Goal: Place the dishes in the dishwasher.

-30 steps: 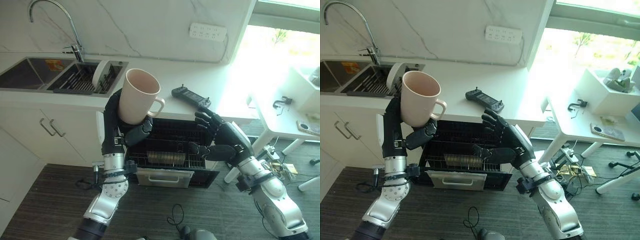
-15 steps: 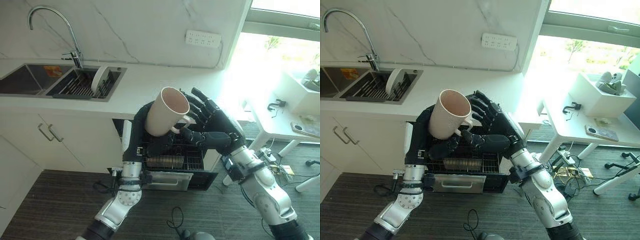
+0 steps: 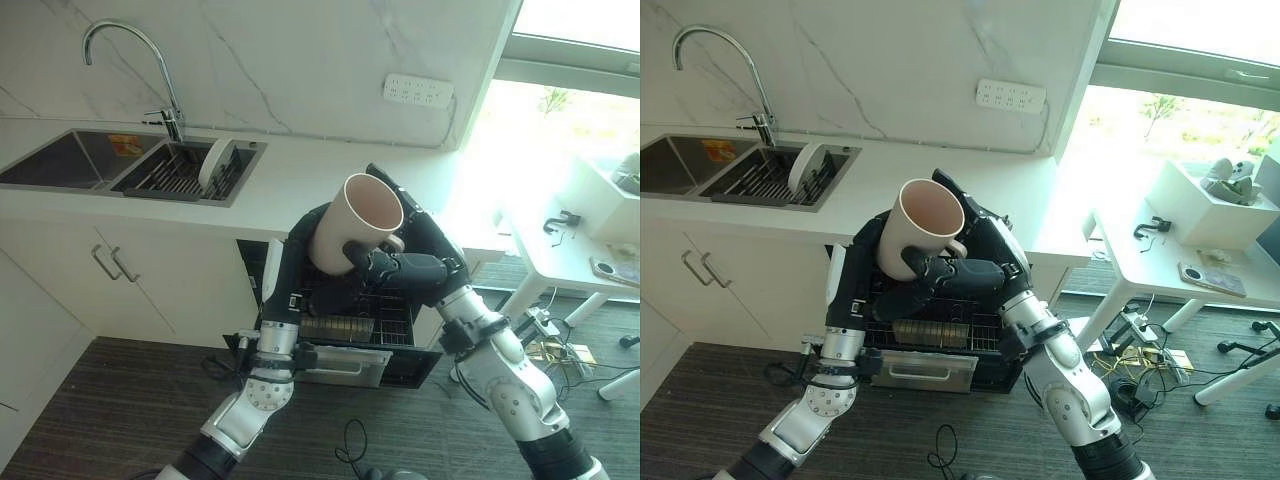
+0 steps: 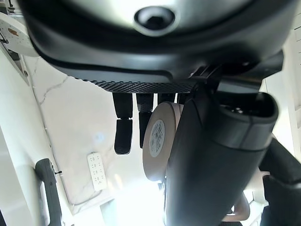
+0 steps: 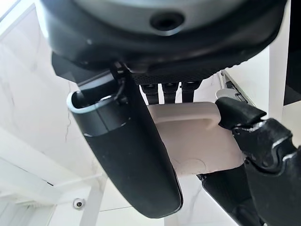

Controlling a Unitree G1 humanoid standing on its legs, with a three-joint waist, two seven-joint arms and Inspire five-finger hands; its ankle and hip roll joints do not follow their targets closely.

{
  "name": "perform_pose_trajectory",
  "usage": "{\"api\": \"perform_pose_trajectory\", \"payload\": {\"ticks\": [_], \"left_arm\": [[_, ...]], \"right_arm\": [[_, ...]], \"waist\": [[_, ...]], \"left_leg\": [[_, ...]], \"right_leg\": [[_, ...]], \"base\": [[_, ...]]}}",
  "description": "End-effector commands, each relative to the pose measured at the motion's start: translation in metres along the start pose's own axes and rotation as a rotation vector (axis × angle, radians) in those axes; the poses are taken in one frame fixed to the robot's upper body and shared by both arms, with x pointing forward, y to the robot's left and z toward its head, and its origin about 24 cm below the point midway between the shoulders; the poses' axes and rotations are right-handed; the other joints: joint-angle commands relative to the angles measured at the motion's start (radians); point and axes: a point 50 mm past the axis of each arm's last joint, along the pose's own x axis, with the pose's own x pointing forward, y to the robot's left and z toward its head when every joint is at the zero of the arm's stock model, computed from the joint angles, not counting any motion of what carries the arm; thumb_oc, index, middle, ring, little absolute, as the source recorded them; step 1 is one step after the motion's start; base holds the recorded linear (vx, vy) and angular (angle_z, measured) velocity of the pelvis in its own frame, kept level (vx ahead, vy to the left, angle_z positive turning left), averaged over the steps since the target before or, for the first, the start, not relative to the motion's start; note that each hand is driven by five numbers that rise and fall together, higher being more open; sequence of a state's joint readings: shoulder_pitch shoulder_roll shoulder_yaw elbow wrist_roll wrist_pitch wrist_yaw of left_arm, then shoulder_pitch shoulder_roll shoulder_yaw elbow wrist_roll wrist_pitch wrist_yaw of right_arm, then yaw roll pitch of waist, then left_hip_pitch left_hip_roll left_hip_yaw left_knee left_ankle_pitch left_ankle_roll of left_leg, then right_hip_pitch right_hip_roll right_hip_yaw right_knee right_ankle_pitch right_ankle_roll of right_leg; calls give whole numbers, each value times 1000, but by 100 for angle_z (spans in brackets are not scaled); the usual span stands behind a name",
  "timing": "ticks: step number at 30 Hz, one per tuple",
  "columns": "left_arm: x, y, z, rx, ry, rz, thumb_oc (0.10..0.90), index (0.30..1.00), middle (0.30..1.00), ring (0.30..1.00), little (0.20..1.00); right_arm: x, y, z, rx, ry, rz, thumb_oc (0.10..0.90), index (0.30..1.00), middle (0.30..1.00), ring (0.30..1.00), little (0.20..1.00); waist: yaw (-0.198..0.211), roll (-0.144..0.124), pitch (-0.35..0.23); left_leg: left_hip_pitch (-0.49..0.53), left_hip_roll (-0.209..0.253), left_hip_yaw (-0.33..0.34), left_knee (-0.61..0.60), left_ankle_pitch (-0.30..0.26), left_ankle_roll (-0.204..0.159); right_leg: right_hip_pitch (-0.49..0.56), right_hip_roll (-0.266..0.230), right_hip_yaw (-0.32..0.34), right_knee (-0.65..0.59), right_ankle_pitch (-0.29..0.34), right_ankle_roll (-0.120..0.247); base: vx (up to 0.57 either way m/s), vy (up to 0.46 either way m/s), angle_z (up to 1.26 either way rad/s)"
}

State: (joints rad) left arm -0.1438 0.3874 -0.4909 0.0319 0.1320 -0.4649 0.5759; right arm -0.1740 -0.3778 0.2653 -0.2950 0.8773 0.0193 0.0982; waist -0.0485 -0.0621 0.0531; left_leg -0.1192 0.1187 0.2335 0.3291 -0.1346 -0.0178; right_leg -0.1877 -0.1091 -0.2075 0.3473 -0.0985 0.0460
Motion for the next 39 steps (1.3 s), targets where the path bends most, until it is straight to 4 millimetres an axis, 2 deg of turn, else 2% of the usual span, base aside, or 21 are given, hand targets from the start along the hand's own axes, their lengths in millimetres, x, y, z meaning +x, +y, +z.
{"api": "perform_pose_trajectory", "payload": {"ticks": [1,12,13,14,29,30,31,32,33,34,36,39], "left_arm": [[26,-16,41,-111,-275,-57,400,300,300,300,300],[24,-27,45,-133,-276,-136,400,300,300,300,300],[24,-28,45,-135,-273,-144,400,300,300,300,300],[24,-29,44,-138,-269,-148,400,300,300,300,300],[23,-29,39,-160,-216,-172,400,300,300,300,300],[22,-29,38,-164,-203,-168,508,462,462,462,462],[21,-28,35,-165,-176,-166,800,900,900,900,900],[15,-18,19,-135,-80,-106,800,900,900,900,900],[14,-17,16,-131,-68,-98,800,900,900,900,900],[5,-5,0,-90,13,-35,800,900,900,900,900],[-2,5,-11,-55,64,19,800,900,900,900,900],[-17,31,-30,-1,164,139,800,900,900,900,900]], "right_arm": [[21,14,38,23,-224,80,800,900,900,900,900],[26,26,42,-12,-265,91,800,900,900,900,900],[26,27,44,-16,-281,91,482,422,422,422,422],[26,27,46,-20,-297,86,400,300,300,300,300],[23,25,62,-134,-439,-25,400,300,300,300,300],[23,25,62,-136,-443,-32,400,300,300,300,300],[21,24,63,-140,-450,-40,400,300,300,300,300],[17,20,64,-153,-461,-63,400,300,300,300,300],[16,19,64,-155,-463,-66,400,300,300,300,300],[12,15,66,-164,-468,-83,400,300,300,300,300],[9,11,68,-173,-476,-96,400,300,300,300,300],[2,3,71,-192,-492,-129,400,300,300,300,300]], "waist": [[6,5,-47],[5,8,-47],[4,10,-48],[4,11,-50],[3,23,-46],[2,24,-46],[3,25,-46],[7,27,-45],[8,27,-45],[12,28,-44],[16,28,-43],[28,29,-40]], "left_leg": [[39,63,-48,-29,-52,-40],[37,64,-45,-29,-51,-39],[38,64,-44,-29,-52,-39],[38,64,-43,-29,-52,-39],[36,66,-39,-29,-48,-38],[36,66,-38,-29,-48,-37],[35,66,-38,-29,-48,-37],[34,66,-39,-29,-47,-37],[34,65,-39,-29,-47,-37],[34,66,-40,-29,-45,-38],[33,67,-42,-29,-43,-38],[32,66,-47,-29,-40,-41]], "right_leg": [[102,-86,23,-47,-28,81],[95,-88,22,-47,-24,82],[94,-88,22,-47,-24,82],[94,-88,22,-47,-24,82],[92,-83,20,-47,-23,77],[91,-83,19,-47,-23,76],[90,-83,19,-47,-23,76],[91,-82,17,-47,-25,75],[91,-82,17,-47,-25,74],[92,-81,16,-47,-25,72],[91,-81,15,-47,-25,70],[94,-82,9,-47,-27,66]], "base": [[-34,3,0],[-36,-2,0],[-49,-11,0],[-31,-7,-1],[-7,-2,0],[0,0,0],[0,0,0],[0,0,0],[0,0,0],[0,0,0],[0,0,0],[0,0,0]]}}
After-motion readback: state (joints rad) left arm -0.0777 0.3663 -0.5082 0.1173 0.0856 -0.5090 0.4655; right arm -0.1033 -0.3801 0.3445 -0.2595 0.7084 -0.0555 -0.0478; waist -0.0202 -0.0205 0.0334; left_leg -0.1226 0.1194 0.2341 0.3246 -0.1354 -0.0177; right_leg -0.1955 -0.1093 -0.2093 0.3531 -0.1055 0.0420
